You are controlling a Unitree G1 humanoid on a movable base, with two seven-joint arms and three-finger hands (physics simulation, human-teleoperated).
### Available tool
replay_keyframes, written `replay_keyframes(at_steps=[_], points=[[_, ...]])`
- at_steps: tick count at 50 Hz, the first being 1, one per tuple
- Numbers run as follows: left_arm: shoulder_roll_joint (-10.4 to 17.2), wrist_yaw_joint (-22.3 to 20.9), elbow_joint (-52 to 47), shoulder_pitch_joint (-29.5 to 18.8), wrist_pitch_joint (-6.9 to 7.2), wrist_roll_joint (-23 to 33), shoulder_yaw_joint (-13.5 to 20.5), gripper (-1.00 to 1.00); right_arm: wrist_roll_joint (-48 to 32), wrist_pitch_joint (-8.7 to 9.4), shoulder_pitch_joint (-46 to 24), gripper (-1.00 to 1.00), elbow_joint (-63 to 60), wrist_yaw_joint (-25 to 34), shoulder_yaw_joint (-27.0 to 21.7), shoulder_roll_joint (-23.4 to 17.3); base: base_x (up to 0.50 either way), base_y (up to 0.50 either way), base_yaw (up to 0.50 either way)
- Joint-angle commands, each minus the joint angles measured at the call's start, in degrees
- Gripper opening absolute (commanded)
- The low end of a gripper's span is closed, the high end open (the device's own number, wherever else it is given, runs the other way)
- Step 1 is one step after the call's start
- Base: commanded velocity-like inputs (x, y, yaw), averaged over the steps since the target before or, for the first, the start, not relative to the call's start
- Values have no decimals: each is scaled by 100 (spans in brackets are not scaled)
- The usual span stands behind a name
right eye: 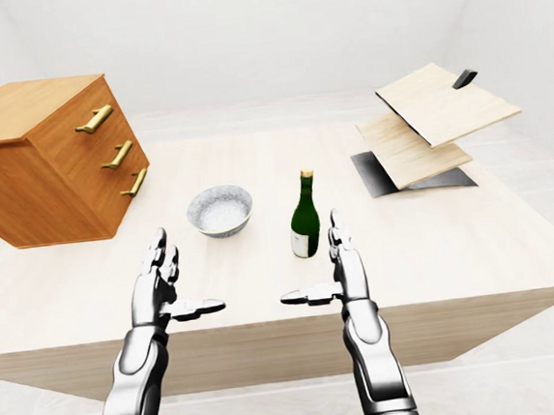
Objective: Put the wine bottle on the wine rack.
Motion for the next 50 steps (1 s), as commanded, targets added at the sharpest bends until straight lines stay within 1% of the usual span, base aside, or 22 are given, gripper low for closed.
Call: replay_keyframes(at_steps=[1, 3, 4, 5, 6, 7, 11, 12, 13, 14, 15, 18, 19, 22, 23, 24, 27, 37, 42, 44, 49, 50], points=[[172, -231, -154, 23, 13, 198, 114, 100, 243, 25, -2, 100, -52, 33, -65, -203, 0, 0, 0], [235, -214, -206, 62, 9, 173, 102, 100, 185, 102, 32, 100, -166, 91, -146, -158, 0, 0, 0], [239, -211, -207, 62, 9, 170, 99, 100, 177, 104, 32, 100, -169, 98, -153, -150, 0, 0, 0], [277, -231, -225, 64, 31, 103, 139, 100, 168, 174, 83, 100, -293, 123, -203, -143, 0, 0, 0], [324, -249, -193, 66, -16, 61, 185, 100, 143, 218, 99, 100, -332, 143, -233, -128, 0, 0, 0], [346, -248, -162, 67, -54, 55, 197, 100, 107, 231, 114, 100, -357, 166, -251, -115, 0, 0, 0], [401, -290, -98, 61, -63, -44, 271, 100, -4, 226, 146, 100, -394, 155, -353, -111, 0, 0, 0], [413, -301, -89, 78, -102, -45, 274, 100, 15, 245, 173, 100, -443, 190, -385, -99, 0, 0, 0], [437, -284, -7, 69, -198, 19, 272, 100, 14, 223, 209, 100, -494, 191, -448, -102, 0, 0, 0], [438, -283, -3, 67, -201, 19, 273, 100, 11, 224, 209, 100, -495, 195, -451, -98, 0, 0, 0], [437, -291, -72, 53, -110, -25, 288, 100, 23, 225, 236, 100, -525, 212, -496, -94, 0, 0, 0], [441, -267, -135, 53, -86, 6, 279, 100, 36, 225, 276, 100, -567, 250, -567, -85, 0, 0, 0], [443, -267, -253, 58, -4, -2, 276, 100, 44, 260, 307, 100, -649, 259, -600, -83, 0, 0, 0], [443, -266, -414, 65, 107, -9, 277, 100, 55, 340, 366, 100, -813, 304, -674, -83, 0, 0, 0], [443, -276, -512, 79, 182, -25, 277, 100, 51, 364, 375, 100, -852, 312, -698, -84, 0, 0, 0], [442, -277, -515, 80, 185, -24, 277, 100, 49, 365, 375, 100, -853, 315, -700, -82, 0, 0, 0], [440, -303, -753, 91, 395, -94, 296, 100, 37, 404, 421, 100, -1047, 346, -730, -71, 0, 0, 0], [430, -268, -1183, 40, 395, -278, 429, 100, 27, 404, 433, 100, -1553, 431, -798, -39, 0, 0, 0], [458, -322, -1507, 85, 395, -232, 367, 100, 176, 404, 408, 100, -1899, 507, -838, -1, 0, 0, 0], [470, -401, -1764, 148, 395, -232, 314, 100, 93, 404, 423, 100, -2150, 472, -819, -30, 0, 0, 0], [440, -361, -2111, 115, 395, -228, 338, 100, 83, 404, 474, 100, -2564, 492, -815, -22, 0, 0, 0], [470, -295, -2133, 61, 395, -85, 323, 100, 64, 404, 520, 100, -2748, 501, -807, -25, 0, 0, 0]])
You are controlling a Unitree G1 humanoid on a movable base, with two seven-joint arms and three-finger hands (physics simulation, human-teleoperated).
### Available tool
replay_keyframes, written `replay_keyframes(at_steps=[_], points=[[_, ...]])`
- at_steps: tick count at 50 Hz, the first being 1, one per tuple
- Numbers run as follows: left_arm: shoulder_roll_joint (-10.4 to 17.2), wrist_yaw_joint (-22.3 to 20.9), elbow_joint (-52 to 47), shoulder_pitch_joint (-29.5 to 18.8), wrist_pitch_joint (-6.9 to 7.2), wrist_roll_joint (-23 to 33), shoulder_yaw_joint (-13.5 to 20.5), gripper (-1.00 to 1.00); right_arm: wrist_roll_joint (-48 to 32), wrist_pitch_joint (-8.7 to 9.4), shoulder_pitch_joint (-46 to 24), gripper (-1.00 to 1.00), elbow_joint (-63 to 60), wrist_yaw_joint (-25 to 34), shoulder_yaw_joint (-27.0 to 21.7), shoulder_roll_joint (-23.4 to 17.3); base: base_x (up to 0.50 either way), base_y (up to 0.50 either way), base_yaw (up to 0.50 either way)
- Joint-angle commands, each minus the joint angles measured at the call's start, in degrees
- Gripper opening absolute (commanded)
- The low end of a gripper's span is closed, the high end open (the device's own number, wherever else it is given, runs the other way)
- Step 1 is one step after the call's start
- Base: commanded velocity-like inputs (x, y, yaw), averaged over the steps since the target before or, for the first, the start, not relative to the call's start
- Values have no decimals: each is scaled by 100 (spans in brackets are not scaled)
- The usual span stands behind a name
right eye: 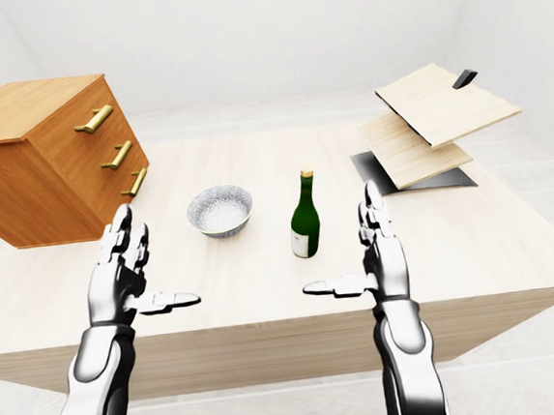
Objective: Put the wine bottle on the wine rack.
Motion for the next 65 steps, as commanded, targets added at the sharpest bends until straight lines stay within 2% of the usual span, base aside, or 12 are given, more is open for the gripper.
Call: replay_keyframes(at_steps=[1, 5, 6, 7, 13, 33, 44, 49, 65], points=[[13, 37, -704, -60, 0, 94, 1, 100, -19, 0, 109, 100, -934, 76, -32, 18, 0, 0, 0], [3, 21, -848, -117, 0, 32, 47, 100, 119, 0, 203, 100, -1164, 235, -62, 58, 0, 0, 0], [6, 14, -865, -133, 0, 21, 54, 100, 64, 0, 209, 100, -1232, -5, -172, 157, 0, 0, 0], [3, 8, -882, -137, 0, 13, 57, 100, 100, 0, 203, 100, -1238, 152, -137, 74, 0, 0, 0], [-2, 4, -844, -189, 0, 39, 33, 100, 60, 0, 244, 100, -1397, 168, -152, 91, 0, 0, 0], [-46, 29, -1300, -143, 0, -50, 18, 100, 95, 0, 171, 100, -1070, 233, -140, 159, -44, 0, 0], [-43, 27, -956, -193, 0, -17, -17, 100, 185, 0, 254, 100, -896, 237, -132, 163, -22, -1, 0], [-39, 22, -680, -208, 0, -13, -6, 100, 163, 0, 331, 100, -775, 260, -94, 169, 0, 0, 50], [-54, 49, -840, -142, 0, 14, -99, 100, 156, 0, 398, 100, -767, 256, -106, 172, 0, 0, 50]])
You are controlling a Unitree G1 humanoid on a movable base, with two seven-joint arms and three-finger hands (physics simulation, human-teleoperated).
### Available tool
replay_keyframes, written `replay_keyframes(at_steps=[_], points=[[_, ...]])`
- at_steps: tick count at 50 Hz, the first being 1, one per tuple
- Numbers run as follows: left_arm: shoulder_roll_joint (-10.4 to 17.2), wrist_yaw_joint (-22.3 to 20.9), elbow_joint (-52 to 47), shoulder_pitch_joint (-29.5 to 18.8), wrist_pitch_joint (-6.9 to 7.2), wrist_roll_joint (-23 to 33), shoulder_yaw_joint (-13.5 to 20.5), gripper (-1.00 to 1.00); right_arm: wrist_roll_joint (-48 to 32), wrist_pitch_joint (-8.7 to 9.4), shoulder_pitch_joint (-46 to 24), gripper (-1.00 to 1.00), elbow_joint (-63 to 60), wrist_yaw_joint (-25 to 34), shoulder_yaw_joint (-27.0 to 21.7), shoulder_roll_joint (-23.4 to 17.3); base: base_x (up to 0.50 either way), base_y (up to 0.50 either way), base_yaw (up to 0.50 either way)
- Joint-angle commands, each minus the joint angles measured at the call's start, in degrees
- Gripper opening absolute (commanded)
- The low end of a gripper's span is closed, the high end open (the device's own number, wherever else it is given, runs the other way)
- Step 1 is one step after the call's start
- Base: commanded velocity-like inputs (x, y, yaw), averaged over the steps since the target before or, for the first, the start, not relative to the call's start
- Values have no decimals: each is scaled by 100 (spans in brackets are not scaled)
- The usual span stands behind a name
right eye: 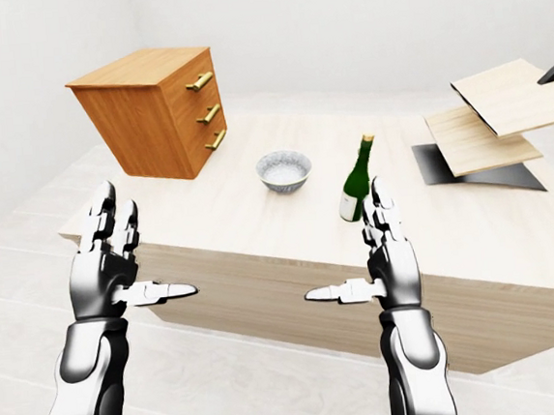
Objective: Put the wine bottle on the wine rack.
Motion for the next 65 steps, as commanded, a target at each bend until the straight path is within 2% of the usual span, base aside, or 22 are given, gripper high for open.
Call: replay_keyframes(at_steps=[1, 9, 15, 30, 45, 48, 50, 65], points=[[-6, 7, -50, 44, 0, 19, -43, 100, 6, 0, 62, 100, -17, -36, -22, 29, 0, 0, 50], [-32, -6, -75, 81, 0, 22, -79, 100, 132, 0, 75, 100, -79, -43, -74, 43, 1, -2, 18], [-48, -27, 54, 130, 0, 109, -185, 100, 104, 0, 72, 100, -105, -46, -44, 28, 15, -45, 0], [-21, -6, -52, 38, 0, 70, -92, 100, -155, 0, 57, 100, -273, -48, 244, 32, 15, -48, 0], [-7, -17, -234, 16, 0, -113, 24, 100, -143, 0, 54, 100, -110, 55, 311, 9, 15, -48, 0], [-7, -43, -236, 70, 0, -117, 10, 100, -503, 0, 126, 100, -77, -60, 421, -45, 2, -7, 0], [-3, -55, -195, 56, 0, -139, 37, 100, -246, 0, 163, 100, -146, 41, 367, 42, 0, 0, 0], [20, -100, 179, 84, 0, -268, 168, 100, -235, 0, 119, 100, -95, -17, 401, 46, 0, 0, 42]])
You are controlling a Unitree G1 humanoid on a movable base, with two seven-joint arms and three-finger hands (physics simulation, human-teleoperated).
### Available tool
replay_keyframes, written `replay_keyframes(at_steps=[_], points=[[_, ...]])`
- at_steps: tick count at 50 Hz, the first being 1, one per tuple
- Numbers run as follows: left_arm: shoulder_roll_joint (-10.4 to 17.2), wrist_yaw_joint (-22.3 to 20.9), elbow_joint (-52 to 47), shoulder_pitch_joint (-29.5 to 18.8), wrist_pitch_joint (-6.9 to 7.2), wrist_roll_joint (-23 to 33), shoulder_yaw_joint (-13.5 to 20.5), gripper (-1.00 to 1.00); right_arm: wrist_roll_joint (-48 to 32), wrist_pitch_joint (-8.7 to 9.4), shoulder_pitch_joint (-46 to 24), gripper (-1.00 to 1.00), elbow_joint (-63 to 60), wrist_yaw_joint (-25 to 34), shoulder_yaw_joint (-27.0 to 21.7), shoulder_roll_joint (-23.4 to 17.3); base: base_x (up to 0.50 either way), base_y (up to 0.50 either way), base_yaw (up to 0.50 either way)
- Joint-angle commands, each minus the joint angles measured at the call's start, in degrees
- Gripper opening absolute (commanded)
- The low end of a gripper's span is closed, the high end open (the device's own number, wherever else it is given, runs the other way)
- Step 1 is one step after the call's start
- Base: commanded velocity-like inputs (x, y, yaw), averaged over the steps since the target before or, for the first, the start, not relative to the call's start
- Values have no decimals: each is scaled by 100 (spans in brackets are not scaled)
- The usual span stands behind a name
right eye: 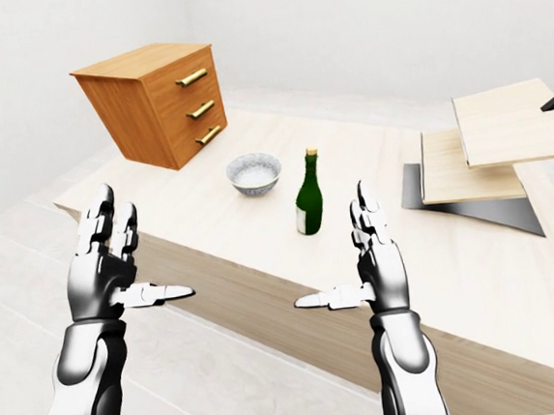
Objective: Put the wine bottle on the wine rack.
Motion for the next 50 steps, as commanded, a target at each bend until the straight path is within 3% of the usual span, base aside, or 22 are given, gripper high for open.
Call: replay_keyframes(at_steps=[1, 10, 30, 50], points=[[24, -31, 173, 52, 0, -82, 82, 100, 0, 0, -22, 100, 31, -30, 27, 8, 0, 0, 50], [34, -73, 203, 31, 0, -144, 90, 100, 103, 0, -60, 100, 2, -89, -63, 8, 0, 0, 7], [46, -75, 308, 35, 0, -166, 129, 100, 58, 0, -47, 100, 98, -72, 24, -18, 23, -42, 0], [90, -34, 91, 51, 0, -328, 337, 100, 114, 0, -109, 100, -2, 18, -106, -32, 3, -1, 0]])
